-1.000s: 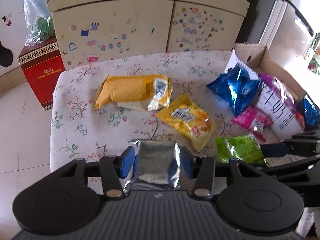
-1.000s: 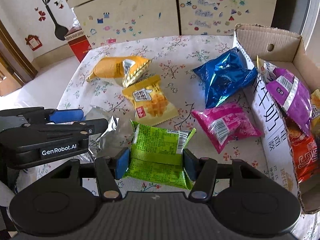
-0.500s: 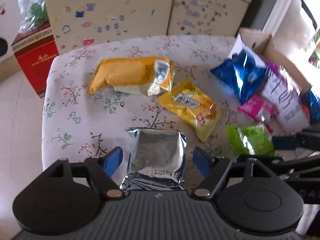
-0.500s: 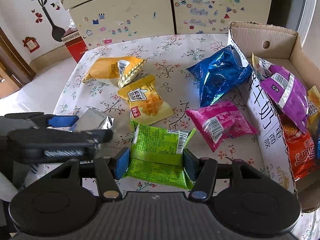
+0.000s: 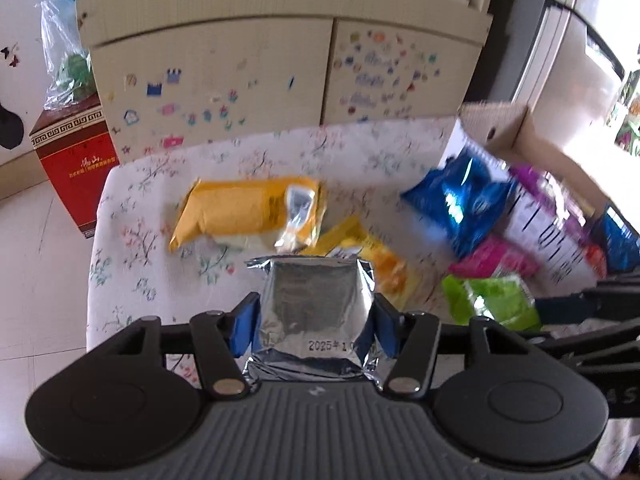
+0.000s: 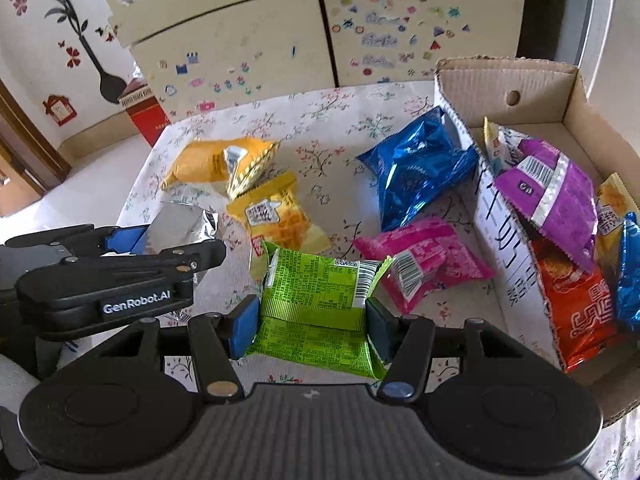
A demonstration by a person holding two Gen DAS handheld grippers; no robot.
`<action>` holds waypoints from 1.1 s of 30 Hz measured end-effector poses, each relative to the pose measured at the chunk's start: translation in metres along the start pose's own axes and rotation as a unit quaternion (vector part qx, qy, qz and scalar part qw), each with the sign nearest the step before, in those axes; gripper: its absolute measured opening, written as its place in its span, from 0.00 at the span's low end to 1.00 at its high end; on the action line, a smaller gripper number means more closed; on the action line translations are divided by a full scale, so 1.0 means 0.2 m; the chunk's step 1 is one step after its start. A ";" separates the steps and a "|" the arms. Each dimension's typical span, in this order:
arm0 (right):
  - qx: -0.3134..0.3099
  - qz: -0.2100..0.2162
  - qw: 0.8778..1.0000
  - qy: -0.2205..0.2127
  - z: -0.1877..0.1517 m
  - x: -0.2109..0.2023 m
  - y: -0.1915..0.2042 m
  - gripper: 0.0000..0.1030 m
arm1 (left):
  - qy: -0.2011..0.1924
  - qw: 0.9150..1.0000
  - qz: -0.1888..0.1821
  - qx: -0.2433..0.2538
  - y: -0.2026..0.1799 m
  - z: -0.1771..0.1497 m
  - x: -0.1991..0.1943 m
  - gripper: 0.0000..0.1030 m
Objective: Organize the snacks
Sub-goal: 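Carry silver and green bags over the cardboard box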
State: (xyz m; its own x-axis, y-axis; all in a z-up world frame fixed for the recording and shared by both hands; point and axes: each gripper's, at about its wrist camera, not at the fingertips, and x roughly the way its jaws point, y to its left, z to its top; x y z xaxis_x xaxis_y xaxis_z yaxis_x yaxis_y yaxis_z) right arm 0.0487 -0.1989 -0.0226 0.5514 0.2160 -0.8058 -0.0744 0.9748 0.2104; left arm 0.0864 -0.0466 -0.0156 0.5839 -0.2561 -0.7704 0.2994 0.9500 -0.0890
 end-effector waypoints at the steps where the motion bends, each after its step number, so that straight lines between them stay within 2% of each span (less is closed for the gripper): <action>1: 0.002 0.000 1.000 -0.003 0.00 -0.01 -0.01 0.62 | -0.003 1.000 -0.001 0.000 -0.01 0.01 0.00 0.56; 12: 0.042 0.001 0.997 -0.057 0.08 -0.14 -0.15 0.62 | -0.043 0.999 -0.020 -0.010 -0.11 0.10 -0.06 0.56; 20: 0.082 -0.010 0.992 -0.101 0.14 -0.27 -0.28 0.62 | -0.063 0.996 -0.058 -0.021 -0.21 0.18 -0.05 0.56; 33: 0.179 -0.037 0.969 -0.168 0.16 -0.50 -0.61 0.62 | -0.075 0.987 -0.142 0.006 -0.50 0.25 -0.01 0.56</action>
State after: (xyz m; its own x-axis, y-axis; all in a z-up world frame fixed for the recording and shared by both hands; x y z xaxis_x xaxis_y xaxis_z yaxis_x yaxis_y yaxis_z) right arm 0.0298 -0.3419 0.0504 0.7882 0.0568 -0.6128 0.2359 0.8918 0.3860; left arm 0.0932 -0.1504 0.0277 0.5808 -0.5357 -0.6130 0.4750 0.8345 -0.2792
